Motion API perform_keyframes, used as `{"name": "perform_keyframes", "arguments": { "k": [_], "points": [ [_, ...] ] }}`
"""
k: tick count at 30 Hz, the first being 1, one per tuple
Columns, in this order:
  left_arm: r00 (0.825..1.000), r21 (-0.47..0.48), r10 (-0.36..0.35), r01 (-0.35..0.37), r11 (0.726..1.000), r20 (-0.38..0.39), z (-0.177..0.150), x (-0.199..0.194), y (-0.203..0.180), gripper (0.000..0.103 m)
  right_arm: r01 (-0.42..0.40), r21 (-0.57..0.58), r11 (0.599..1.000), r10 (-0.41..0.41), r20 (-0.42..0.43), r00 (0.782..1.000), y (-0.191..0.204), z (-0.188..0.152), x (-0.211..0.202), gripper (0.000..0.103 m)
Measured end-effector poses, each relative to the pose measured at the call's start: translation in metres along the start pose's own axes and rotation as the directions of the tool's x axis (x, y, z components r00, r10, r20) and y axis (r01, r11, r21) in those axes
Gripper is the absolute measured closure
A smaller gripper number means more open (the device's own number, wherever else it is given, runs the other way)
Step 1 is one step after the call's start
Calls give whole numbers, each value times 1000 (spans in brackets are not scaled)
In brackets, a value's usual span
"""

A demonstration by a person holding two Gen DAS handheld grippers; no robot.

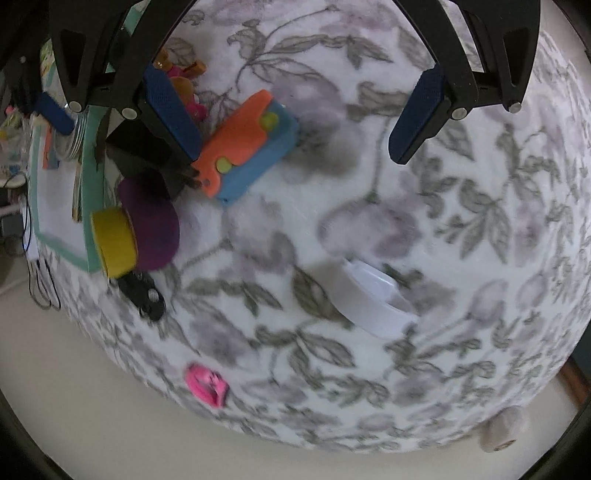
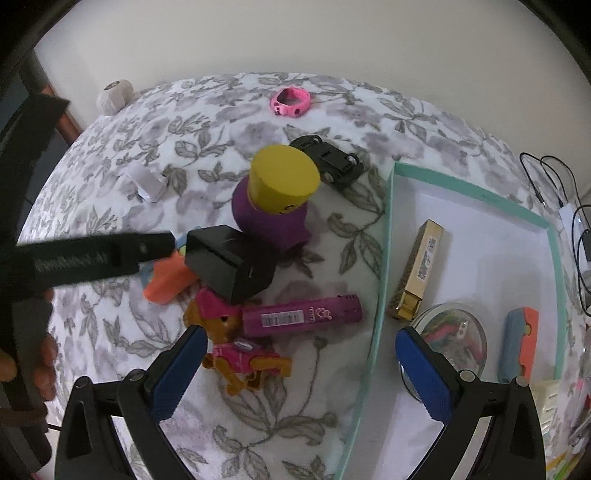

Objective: Organize rigid objects

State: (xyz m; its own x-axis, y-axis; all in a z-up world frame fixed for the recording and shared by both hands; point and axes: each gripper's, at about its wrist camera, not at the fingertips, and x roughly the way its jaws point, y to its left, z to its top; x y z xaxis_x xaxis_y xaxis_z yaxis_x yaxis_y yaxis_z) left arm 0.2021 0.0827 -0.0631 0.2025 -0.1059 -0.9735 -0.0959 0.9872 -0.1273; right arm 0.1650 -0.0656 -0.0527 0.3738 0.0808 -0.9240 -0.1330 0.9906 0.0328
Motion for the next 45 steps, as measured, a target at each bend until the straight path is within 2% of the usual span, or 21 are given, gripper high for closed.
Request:
{"name": "perform_keyframes", "arguments": {
  "k": [5, 13, 18, 21, 23, 25, 27, 31, 35, 37, 45],
  "points": [
    [998, 87, 50, -47, 995, -24, -5, 16, -17, 1, 5, 18, 1000, -4, -10, 1000, -9, 0, 3, 0],
    [995, 81, 99, -100, 992, 15, -5, 22, -27, 3, -8, 13, 1000, 8, -14, 1000, -8, 0, 4, 0],
    [994, 27, 102, -103, 994, 29, -6, 15, -27, 33, -38, -5, 999, 38, -25, 999, 0, -1, 5, 0],
    [996, 16, 90, -90, 996, 29, -6, 12, -25, 41, -64, -10, 998, 64, -30, 997, 5, -2, 6, 2],
    [995, 24, 91, -92, 995, 28, -8, 12, -27, 43, -56, -29, 998, 55, -28, 998, 10, -2, 5, 6],
    [995, 40, 100, -101, 994, 26, -7, 15, -23, 46, -78, -37, 996, 76, -34, 997, 13, -2, 5, 15],
    [995, 42, 98, -98, 994, 22, -8, 13, -23, 53, -102, -33, 994, 100, -45, 994, 15, -3, 8, 16],
    [995, 44, 98, -98, 994, 7, -16, 8, -15, 54, -103, -60, 993, 99, -73, 992, 24, -5, 16, 25],
    [995, 54, 103, -103, 993, 3, -21, 7, -12, 54, -100, -77, 992, 93, -97, 991, 33, -9, 26, 26],
    [994, 60, 111, -110, 992, 1, -22, 8, -12, 54, -97, -81, 992, 88, -105, 991, 35, -10, 31, 31],
    [993, 61, 115, -115, 991, 3, -24, 16, -9, 54, -77, -73, 994, 70, -95, 993, 41, -11, 41, 31]
  ]
}}
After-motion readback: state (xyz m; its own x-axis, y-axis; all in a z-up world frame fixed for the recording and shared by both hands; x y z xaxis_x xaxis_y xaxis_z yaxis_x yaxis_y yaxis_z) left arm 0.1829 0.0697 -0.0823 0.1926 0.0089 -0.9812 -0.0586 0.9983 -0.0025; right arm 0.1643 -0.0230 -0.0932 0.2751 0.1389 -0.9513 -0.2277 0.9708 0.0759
